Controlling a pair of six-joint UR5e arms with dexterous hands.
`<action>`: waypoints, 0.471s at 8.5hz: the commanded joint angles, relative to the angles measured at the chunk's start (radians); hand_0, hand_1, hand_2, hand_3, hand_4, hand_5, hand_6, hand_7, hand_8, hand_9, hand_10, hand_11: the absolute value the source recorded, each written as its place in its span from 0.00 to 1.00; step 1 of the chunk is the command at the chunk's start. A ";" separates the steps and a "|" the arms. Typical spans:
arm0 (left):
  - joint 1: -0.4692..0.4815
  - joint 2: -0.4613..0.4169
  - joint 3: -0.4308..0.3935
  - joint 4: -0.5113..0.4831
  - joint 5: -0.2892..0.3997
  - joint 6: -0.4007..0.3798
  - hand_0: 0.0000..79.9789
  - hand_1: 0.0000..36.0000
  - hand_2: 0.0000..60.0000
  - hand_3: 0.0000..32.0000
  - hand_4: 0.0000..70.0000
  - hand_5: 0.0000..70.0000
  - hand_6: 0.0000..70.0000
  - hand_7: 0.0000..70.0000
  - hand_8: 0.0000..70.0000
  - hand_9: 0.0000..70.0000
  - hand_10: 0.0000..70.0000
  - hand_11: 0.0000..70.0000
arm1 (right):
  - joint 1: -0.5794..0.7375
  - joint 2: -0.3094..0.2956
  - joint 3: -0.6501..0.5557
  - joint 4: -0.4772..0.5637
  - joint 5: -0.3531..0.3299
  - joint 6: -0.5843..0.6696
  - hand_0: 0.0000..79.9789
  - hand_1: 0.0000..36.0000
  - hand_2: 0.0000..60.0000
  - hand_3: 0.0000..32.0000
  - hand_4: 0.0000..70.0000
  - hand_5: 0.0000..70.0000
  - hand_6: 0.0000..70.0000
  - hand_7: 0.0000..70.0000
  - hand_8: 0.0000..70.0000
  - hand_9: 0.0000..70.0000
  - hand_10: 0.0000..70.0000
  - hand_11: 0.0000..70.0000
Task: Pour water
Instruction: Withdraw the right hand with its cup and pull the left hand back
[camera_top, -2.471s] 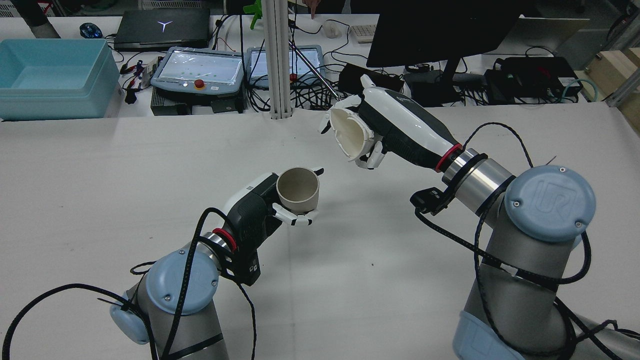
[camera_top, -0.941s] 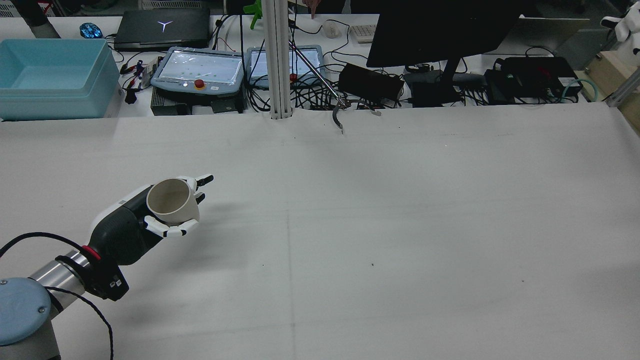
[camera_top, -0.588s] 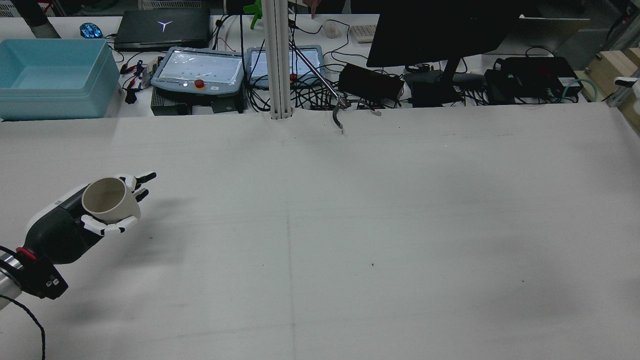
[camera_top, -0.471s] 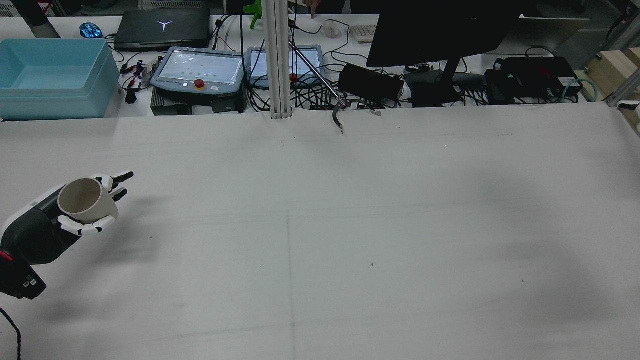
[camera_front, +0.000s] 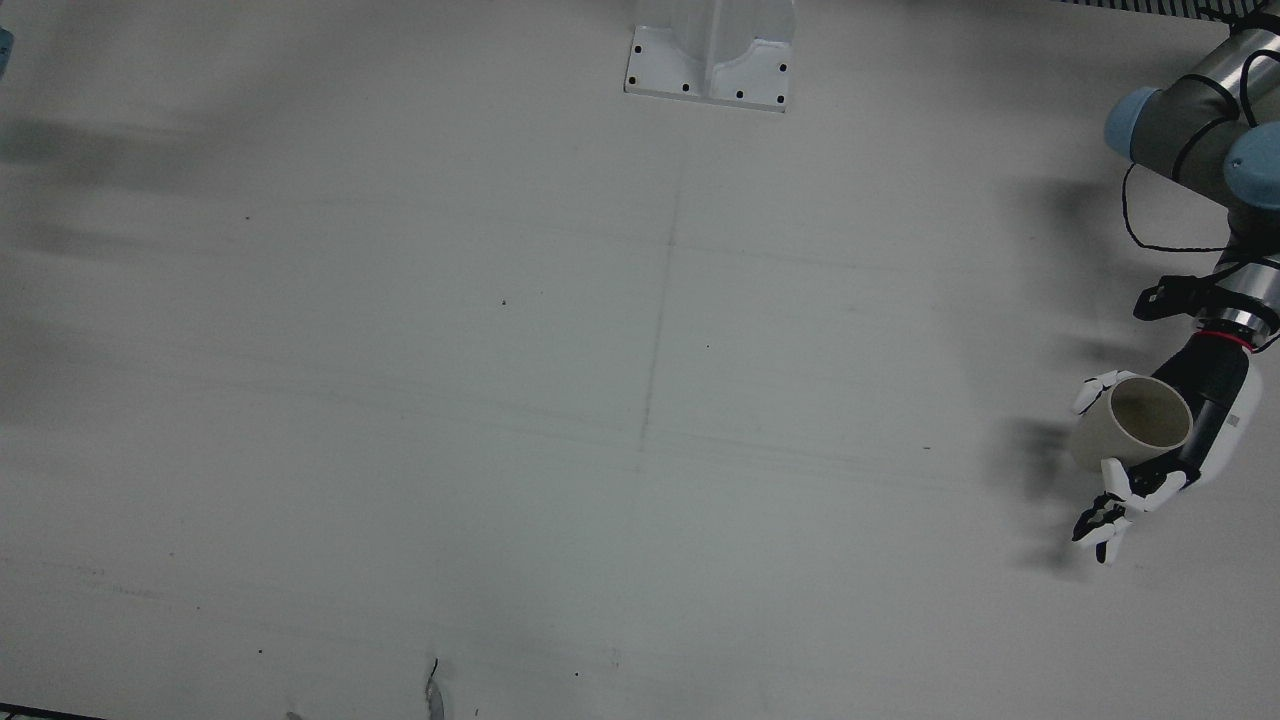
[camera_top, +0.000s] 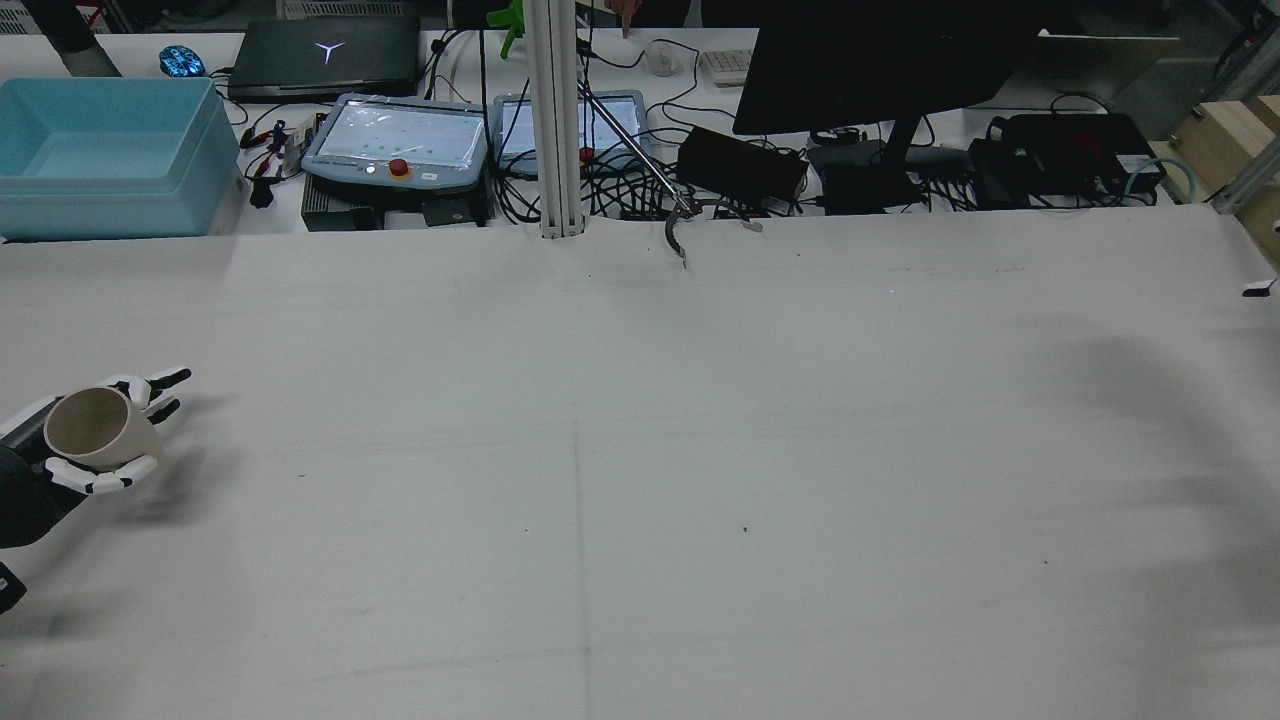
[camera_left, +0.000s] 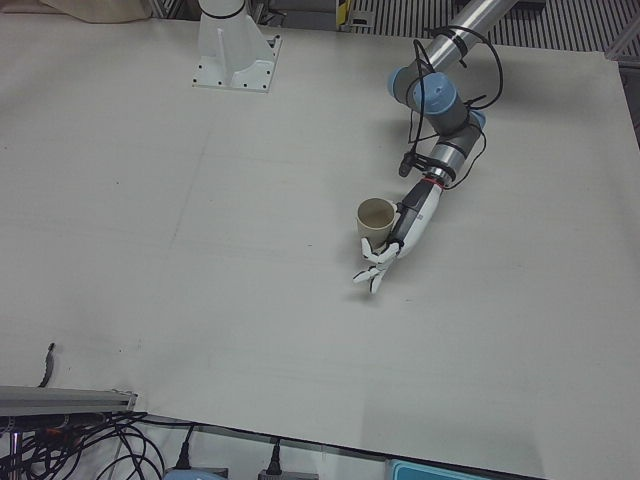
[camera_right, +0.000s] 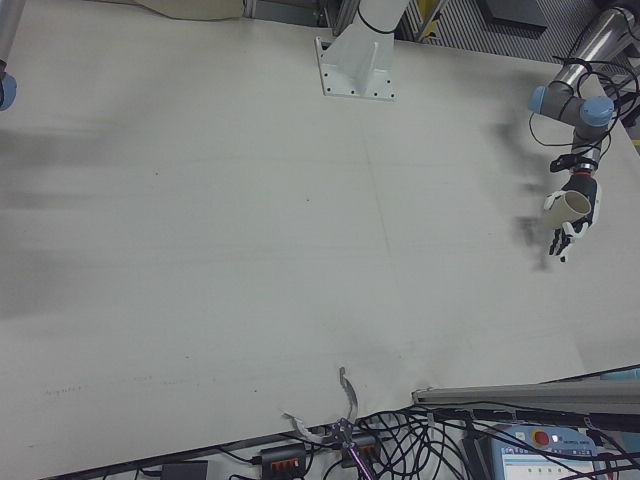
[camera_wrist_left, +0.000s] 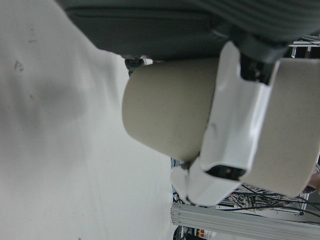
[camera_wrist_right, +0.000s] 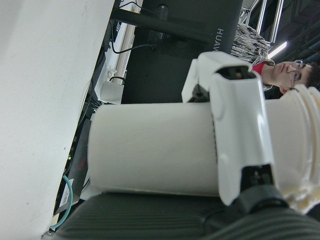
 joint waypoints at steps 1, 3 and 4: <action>-0.011 0.016 0.080 -0.074 0.001 0.019 1.00 1.00 1.00 0.00 0.61 1.00 0.23 0.20 0.05 0.02 0.06 0.15 | -0.041 0.062 -0.119 0.049 0.055 -0.003 1.00 1.00 1.00 0.00 0.13 0.38 0.86 0.92 0.92 1.00 0.33 0.53; -0.012 0.016 0.126 -0.120 0.001 0.047 1.00 1.00 1.00 0.00 0.60 1.00 0.23 0.21 0.05 0.02 0.06 0.16 | -0.063 0.062 -0.119 0.049 0.060 -0.006 0.91 0.85 0.27 0.00 0.16 0.23 0.56 0.62 0.54 0.69 0.00 0.01; -0.012 0.016 0.146 -0.135 0.001 0.048 1.00 1.00 1.00 0.00 0.60 1.00 0.23 0.21 0.05 0.02 0.06 0.16 | -0.069 0.062 -0.116 0.050 0.060 -0.008 0.77 0.61 0.00 0.00 0.02 0.14 0.29 0.20 0.10 0.07 0.00 0.00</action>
